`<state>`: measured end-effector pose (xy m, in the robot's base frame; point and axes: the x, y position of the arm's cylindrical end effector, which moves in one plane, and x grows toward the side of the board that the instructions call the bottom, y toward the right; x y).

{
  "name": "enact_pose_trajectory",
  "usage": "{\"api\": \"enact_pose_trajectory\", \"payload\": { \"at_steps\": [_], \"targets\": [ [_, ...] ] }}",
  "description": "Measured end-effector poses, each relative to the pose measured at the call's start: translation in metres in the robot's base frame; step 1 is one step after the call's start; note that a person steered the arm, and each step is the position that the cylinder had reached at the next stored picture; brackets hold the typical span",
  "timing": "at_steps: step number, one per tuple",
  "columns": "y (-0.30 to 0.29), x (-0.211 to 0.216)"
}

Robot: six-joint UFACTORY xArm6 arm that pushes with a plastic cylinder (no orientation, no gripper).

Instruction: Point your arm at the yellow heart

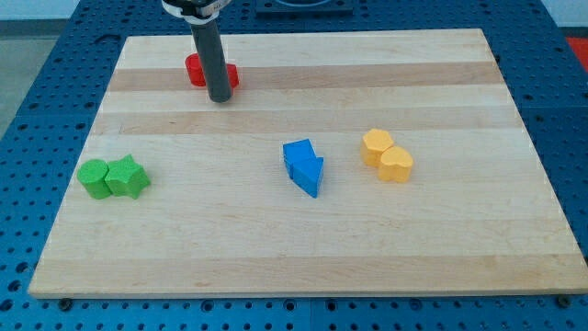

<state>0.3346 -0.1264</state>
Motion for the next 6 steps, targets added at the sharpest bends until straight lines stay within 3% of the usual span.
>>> {"api": "enact_pose_trajectory", "payload": {
  "at_steps": [2, 4, 5, 6],
  "targets": [
    [0.019, 0.000],
    [0.222, 0.015],
    [0.287, 0.077],
    [0.289, 0.124]
  ]
}}
